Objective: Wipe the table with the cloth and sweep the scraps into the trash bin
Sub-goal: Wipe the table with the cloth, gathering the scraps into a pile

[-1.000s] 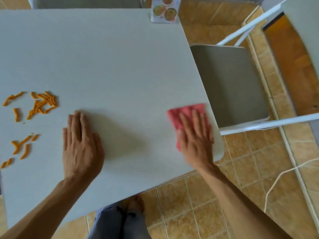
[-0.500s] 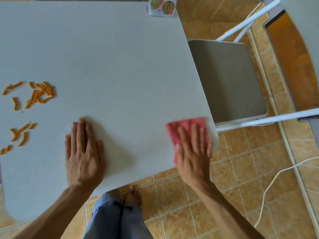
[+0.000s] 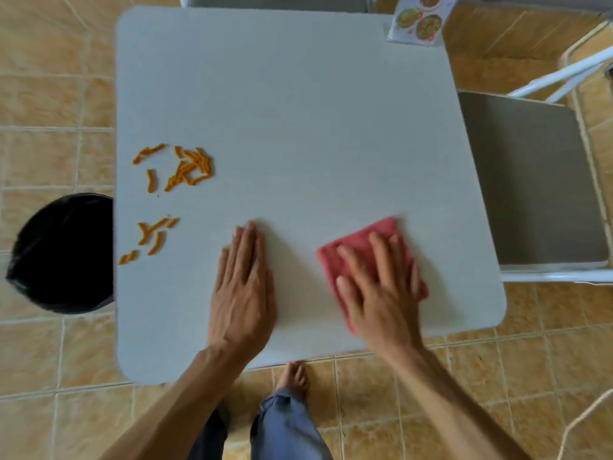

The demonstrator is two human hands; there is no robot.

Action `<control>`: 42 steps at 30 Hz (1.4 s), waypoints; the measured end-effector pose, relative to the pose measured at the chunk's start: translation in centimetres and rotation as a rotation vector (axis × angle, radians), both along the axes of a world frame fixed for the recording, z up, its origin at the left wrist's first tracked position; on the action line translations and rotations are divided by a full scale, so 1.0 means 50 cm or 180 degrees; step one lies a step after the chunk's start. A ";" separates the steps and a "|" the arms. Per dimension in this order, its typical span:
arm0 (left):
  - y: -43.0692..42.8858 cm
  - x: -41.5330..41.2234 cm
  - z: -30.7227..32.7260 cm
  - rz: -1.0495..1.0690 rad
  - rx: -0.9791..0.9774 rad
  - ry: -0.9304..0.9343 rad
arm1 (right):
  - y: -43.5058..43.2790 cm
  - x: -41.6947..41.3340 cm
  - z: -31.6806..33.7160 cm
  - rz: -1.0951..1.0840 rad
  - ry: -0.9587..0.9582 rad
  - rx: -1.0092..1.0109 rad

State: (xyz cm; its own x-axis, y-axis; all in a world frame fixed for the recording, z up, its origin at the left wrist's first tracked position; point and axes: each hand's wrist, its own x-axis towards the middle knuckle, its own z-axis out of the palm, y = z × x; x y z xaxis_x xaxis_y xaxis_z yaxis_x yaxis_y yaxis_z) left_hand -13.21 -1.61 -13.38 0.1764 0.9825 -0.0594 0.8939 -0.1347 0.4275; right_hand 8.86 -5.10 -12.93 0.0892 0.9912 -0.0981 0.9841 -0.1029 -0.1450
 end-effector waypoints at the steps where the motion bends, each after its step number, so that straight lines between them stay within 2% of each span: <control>1: -0.005 -0.017 0.002 -0.0061 0.0002 -0.0026 | 0.040 0.009 -0.005 -0.0173 -0.0023 0.0004; 6: -0.064 -0.133 0.017 0.0168 -0.0031 -0.0075 | 0.220 -0.086 -0.039 -0.1436 0.0198 0.0183; 8: -0.076 -0.185 0.029 0.0385 0.0027 -0.0113 | 0.239 -0.181 -0.046 -0.1248 0.0194 0.0299; 11: -0.073 -0.238 0.038 0.0779 -0.0043 -0.0139 | 0.195 -0.309 -0.041 -0.0366 -0.0046 0.0299; 14: -0.060 -0.281 0.026 0.1033 -0.0159 -0.0105 | 0.127 -0.358 -0.032 -0.0105 -0.0076 0.0195; 17: -0.056 -0.314 0.003 0.0968 -0.0224 -0.0022 | 0.019 -0.370 -0.023 -0.0058 -0.0051 0.0058; 22: -0.067 -0.362 -0.026 0.0676 -0.0307 -0.0117 | -0.121 -0.459 -0.016 0.0456 0.0045 -0.0213; 28: -0.069 -0.370 -0.040 0.0677 -0.0441 -0.0432 | 0.013 -0.580 -0.021 0.0014 0.0095 -0.0089; 34: -0.063 -0.368 -0.026 0.0577 -0.0456 -0.0365 | 0.176 -0.641 -0.040 -0.0389 0.0103 0.0099; 37: -0.067 -0.378 -0.023 0.0498 -0.0501 -0.0326 | 0.169 -0.630 -0.036 -0.0330 0.0025 0.0146; 42: -0.057 -0.382 -0.021 0.0601 -0.0537 -0.0262 | 0.046 -0.568 -0.032 0.0043 -0.0176 0.0063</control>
State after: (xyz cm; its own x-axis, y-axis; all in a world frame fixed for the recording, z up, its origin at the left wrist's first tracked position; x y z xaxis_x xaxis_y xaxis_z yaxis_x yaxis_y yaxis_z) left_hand -32.31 -4.44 -14.43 0.0021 0.9759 -0.2182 0.8578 0.1104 0.5020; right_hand -19.54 -2.78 -14.53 0.0807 0.9940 -0.0738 0.9919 -0.0874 -0.0922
